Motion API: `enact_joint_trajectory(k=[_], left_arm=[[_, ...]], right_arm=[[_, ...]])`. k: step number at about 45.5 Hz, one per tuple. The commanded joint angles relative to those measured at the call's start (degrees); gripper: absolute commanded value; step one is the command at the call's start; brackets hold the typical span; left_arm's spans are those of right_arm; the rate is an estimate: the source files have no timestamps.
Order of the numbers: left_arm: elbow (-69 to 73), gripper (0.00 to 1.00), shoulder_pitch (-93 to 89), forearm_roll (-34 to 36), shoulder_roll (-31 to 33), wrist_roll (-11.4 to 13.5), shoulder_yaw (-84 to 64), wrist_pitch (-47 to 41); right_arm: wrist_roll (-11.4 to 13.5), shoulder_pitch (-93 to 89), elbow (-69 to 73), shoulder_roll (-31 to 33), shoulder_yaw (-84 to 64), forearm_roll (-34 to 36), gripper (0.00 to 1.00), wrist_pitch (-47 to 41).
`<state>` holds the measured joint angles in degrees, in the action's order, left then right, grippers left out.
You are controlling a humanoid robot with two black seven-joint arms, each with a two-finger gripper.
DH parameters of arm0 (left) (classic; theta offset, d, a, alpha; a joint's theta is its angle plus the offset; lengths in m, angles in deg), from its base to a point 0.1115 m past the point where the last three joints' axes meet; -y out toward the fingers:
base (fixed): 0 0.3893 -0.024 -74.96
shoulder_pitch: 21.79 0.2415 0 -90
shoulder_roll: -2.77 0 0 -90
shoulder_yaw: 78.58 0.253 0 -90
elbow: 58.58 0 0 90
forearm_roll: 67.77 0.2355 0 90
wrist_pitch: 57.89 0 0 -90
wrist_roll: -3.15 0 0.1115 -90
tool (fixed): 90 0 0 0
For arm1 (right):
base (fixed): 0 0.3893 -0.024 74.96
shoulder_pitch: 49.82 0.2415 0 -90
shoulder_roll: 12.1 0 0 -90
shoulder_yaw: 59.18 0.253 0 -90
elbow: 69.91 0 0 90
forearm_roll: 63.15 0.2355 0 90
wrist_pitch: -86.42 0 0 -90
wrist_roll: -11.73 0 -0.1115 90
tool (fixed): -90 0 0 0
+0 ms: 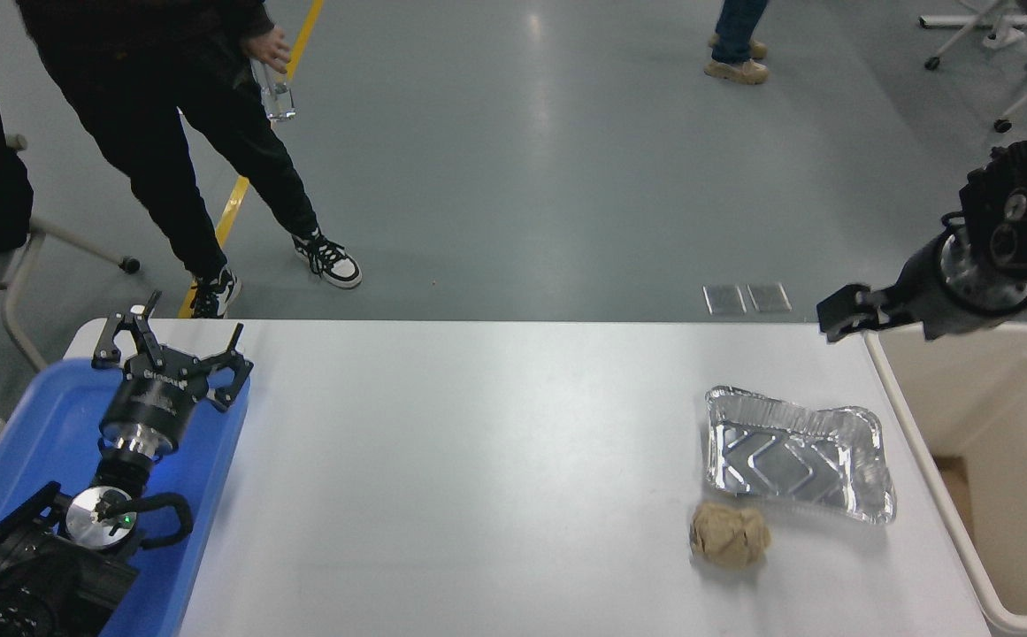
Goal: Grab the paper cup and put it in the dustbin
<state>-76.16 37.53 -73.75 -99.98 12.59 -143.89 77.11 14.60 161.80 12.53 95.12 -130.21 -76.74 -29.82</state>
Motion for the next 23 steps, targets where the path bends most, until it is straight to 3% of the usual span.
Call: enact_joint_trajectory(k=[1, 23], left_arm=[[0.00, 0.99, 0.01, -0.09, 0.00, 0.05, -0.09, 0.00], [0.00, 0.99, 0.01, -0.09, 0.00, 0.05, -0.09, 0.00]], right_arm=[[-0.06, 3.88, 2.28, -11.32, 1.86, 9.72, 1.00, -6.62], [-0.15, 3.88, 2.02, -10.46, 3.53, 11.66, 1.00, -9.00]])
